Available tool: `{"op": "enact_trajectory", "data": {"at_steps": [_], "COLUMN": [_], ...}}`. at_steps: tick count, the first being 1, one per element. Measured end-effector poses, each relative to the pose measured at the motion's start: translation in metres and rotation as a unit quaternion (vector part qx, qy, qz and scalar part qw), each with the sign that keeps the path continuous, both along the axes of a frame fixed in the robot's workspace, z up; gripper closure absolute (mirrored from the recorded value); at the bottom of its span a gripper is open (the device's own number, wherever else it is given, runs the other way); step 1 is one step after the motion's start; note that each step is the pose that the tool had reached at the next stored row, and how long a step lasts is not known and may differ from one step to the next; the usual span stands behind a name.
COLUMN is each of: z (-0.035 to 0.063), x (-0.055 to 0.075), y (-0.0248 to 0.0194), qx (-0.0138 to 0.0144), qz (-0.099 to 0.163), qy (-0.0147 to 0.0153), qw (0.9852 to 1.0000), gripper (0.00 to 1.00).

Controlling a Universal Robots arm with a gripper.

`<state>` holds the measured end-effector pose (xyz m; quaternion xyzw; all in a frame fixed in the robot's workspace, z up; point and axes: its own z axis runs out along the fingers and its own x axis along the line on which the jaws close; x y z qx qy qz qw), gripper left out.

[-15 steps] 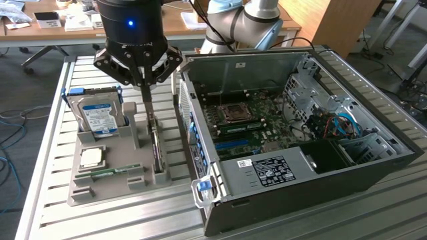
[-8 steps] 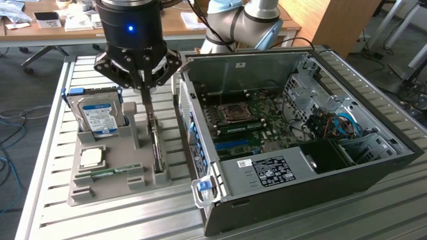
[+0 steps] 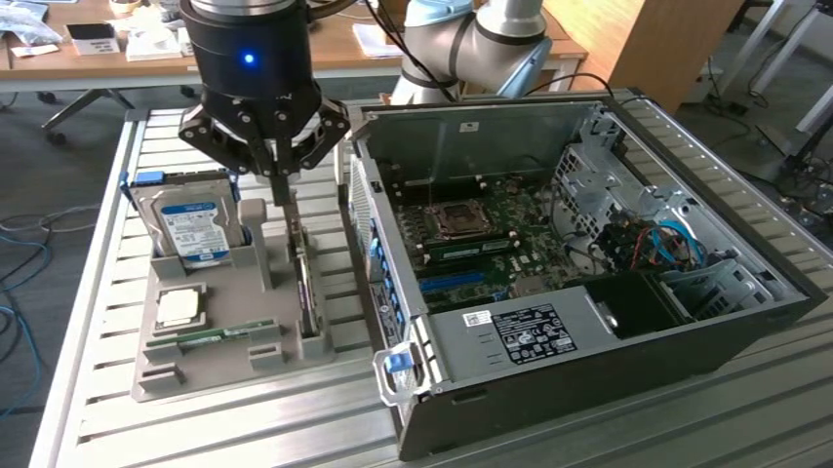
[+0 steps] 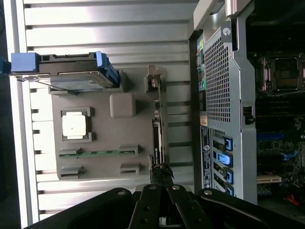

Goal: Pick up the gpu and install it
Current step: 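Reach for the gpu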

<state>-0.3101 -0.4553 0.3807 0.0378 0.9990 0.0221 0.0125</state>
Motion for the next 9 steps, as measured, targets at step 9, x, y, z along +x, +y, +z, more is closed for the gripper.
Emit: {"op": "enact_trajectory", "data": {"at_steps": [9], "z": [-0.0007], "x": [-0.0008], "y": [0.0017], "qx": [-0.0001], "qz": [0.0], "qy": [0.0001], "qw": [1.0], "gripper": [0.89]}}
